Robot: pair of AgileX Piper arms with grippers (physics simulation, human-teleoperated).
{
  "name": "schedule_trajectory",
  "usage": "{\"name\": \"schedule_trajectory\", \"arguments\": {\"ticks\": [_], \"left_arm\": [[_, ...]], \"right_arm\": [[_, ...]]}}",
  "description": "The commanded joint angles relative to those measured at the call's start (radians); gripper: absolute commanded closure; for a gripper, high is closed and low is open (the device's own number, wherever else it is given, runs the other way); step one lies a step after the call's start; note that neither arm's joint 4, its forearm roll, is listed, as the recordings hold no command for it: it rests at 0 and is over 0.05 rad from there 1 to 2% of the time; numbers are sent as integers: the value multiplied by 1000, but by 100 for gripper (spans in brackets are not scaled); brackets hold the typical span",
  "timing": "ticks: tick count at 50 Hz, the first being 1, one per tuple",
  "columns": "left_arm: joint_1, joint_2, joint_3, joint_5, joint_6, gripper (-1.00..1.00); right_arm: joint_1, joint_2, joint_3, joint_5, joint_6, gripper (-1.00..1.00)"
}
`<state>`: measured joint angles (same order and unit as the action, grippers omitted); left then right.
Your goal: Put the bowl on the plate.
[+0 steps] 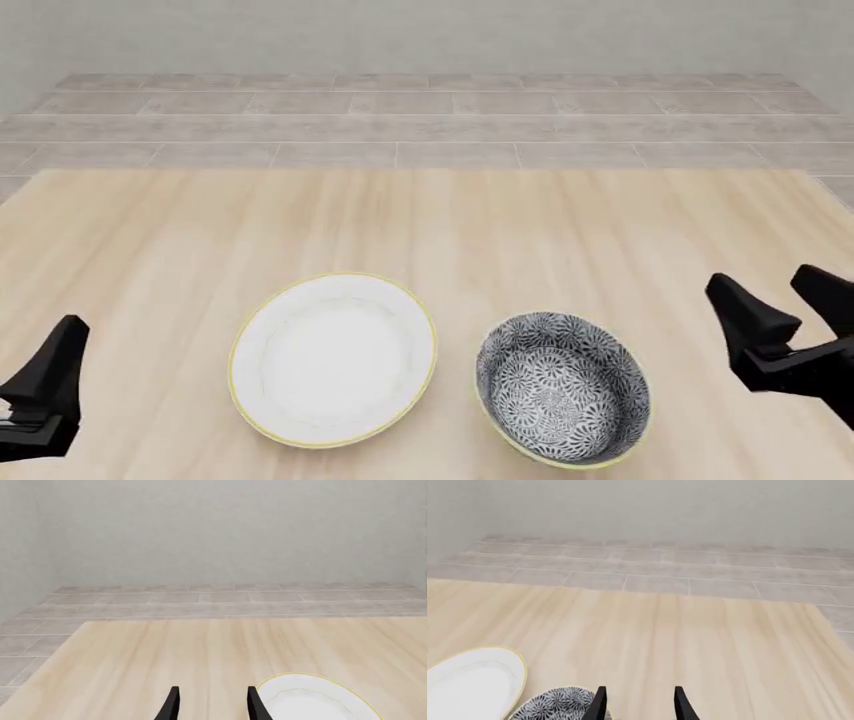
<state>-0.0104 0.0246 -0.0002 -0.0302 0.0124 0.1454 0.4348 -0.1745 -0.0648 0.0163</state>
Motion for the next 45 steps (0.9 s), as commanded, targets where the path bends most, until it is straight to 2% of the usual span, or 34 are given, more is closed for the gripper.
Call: {"name": "schedule_trajectory", "arguments": {"ticks": [1, 15, 28, 45], "left_arm": [[0, -1, 0, 0, 1, -100], [-3, 8, 0, -9, 3, -100], [-1, 24, -1, -27, 4, -100], [2, 41, -1, -42, 2, -100]], "right_arm": [[27, 64, -40, 18, -29, -100], [66, 123, -84, 60, -72, -100], [110, 215, -143, 105, -90, -100], [151, 300, -160, 105, -99, -100]]}}
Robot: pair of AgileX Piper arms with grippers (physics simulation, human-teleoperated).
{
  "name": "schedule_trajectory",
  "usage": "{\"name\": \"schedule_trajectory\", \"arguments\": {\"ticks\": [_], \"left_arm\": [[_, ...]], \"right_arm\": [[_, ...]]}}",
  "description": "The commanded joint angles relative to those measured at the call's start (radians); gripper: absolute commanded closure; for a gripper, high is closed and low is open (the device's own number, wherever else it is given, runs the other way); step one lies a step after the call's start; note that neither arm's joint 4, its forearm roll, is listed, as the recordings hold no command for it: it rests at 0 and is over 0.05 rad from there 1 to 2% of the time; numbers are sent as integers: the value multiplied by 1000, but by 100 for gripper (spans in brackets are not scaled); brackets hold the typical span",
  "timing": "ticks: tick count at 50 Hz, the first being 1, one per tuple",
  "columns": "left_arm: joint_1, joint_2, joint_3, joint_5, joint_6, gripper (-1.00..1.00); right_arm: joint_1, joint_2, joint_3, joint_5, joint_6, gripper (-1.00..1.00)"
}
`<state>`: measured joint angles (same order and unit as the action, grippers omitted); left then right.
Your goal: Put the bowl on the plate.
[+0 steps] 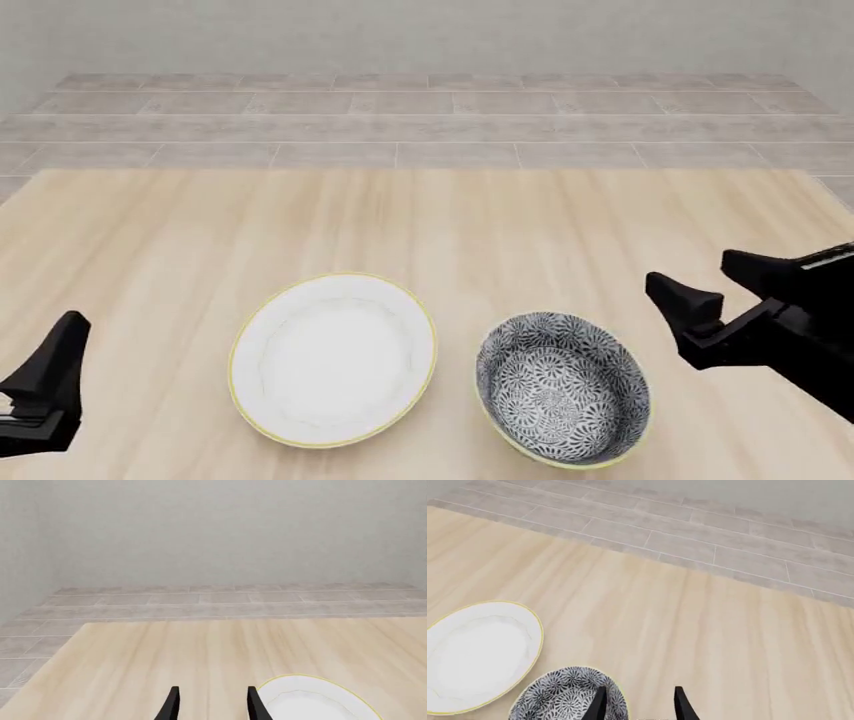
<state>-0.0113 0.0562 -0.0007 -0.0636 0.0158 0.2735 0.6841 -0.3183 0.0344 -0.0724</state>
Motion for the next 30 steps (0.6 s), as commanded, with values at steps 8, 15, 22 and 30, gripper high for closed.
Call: {"name": "schedule_trajectory", "arguments": {"ticks": [8, 15, 22, 30], "left_arm": [[2, 13, 0, -12, -4, -100], [0, 16, 0, -14, -4, -100], [-2, 37, 0, -32, -3, -100], [0, 60, 0, -53, -3, -100]], "right_arm": [[27, 90, -23, 9, -23, -100], [22, 117, -24, 9, -21, -100], [16, 132, -24, 19, -24, -100], [15, 147, -30, 40, -36, -100]]}}
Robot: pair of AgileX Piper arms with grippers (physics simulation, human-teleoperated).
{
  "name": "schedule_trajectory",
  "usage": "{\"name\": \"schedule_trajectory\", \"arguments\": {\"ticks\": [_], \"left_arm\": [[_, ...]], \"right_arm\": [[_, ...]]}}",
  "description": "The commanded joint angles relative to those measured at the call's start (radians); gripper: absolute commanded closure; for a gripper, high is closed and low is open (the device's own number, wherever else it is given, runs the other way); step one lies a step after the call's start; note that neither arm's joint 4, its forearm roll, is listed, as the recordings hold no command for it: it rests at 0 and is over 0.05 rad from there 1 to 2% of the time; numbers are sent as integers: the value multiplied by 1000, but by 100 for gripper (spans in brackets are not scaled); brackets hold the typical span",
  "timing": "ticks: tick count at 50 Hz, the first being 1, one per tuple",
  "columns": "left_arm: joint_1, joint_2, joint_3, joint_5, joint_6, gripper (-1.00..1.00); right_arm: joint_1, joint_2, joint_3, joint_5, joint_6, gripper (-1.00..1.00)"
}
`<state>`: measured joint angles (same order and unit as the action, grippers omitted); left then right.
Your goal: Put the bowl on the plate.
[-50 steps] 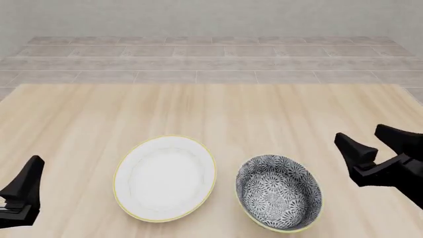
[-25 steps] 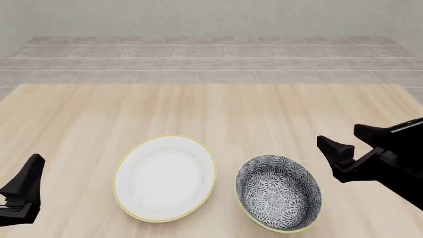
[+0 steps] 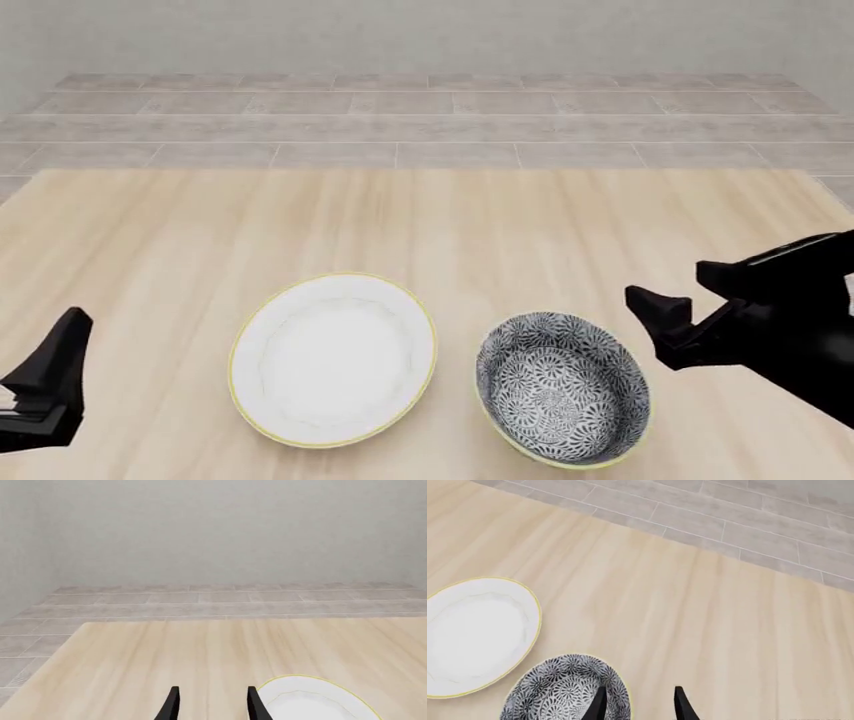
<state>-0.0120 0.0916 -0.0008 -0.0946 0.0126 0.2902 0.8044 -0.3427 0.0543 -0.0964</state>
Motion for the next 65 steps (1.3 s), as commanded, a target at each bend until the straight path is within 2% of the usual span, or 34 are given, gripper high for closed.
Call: {"name": "schedule_trajectory", "arguments": {"ticks": [1, 11, 65], "left_arm": [[1, 26, 0, -23, 0, -100], [1, 36, 0, -33, 2, -100], [0, 43, -1, -46, 4, -100]], "right_arm": [[-2, 25, -5, 22, -17, -100], [-4, 43, 10, 16, -25, -100], [-8, 273, 125, -201, -38, -100]]}}
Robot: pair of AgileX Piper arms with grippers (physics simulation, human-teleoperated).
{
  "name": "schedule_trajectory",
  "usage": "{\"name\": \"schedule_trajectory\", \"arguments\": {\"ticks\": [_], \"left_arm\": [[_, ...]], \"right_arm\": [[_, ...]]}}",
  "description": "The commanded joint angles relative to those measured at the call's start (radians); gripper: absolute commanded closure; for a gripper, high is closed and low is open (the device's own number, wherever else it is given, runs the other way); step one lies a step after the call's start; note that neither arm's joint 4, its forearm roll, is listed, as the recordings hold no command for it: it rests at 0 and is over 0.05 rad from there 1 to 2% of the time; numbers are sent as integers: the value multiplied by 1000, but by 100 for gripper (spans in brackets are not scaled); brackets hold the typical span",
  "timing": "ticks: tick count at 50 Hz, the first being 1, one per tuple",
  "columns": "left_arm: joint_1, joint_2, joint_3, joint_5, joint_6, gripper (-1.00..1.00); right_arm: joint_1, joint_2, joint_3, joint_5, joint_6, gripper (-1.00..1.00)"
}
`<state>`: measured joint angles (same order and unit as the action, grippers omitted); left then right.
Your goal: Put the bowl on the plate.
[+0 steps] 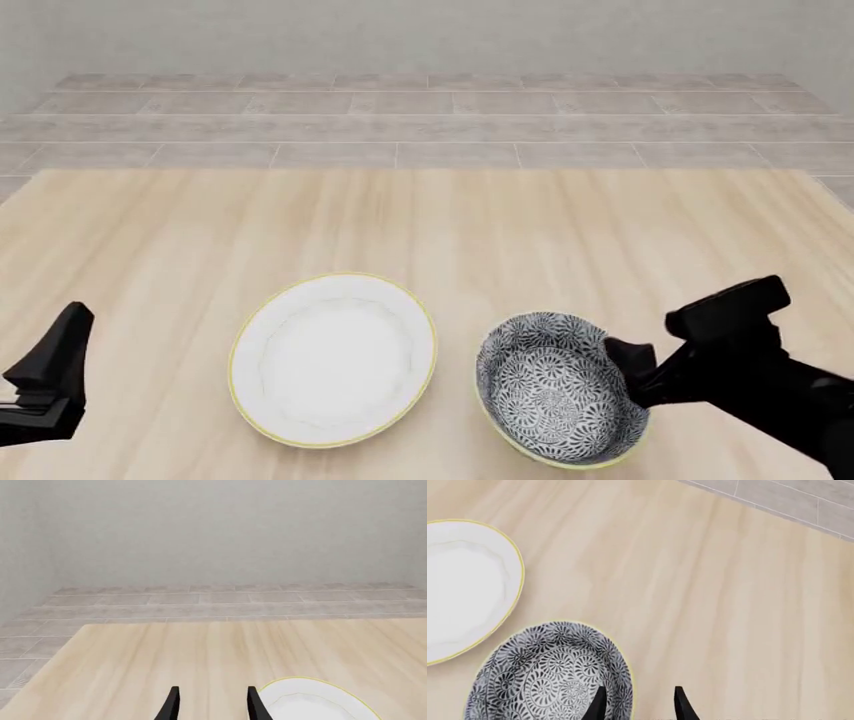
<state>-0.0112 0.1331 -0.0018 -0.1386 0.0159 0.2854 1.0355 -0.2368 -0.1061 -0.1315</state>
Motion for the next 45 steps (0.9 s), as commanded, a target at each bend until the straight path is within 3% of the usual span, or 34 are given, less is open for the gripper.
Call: {"name": "schedule_trajectory", "arguments": {"ticks": [1, 45], "left_arm": [[-1, 2, 0, -2, -1, -100], [-3, 8, 0, -5, 2, -100]], "right_arm": [[-2, 48, 21, -46, -3, -100], [7, 134, 44, -129, -3, -100]]}}
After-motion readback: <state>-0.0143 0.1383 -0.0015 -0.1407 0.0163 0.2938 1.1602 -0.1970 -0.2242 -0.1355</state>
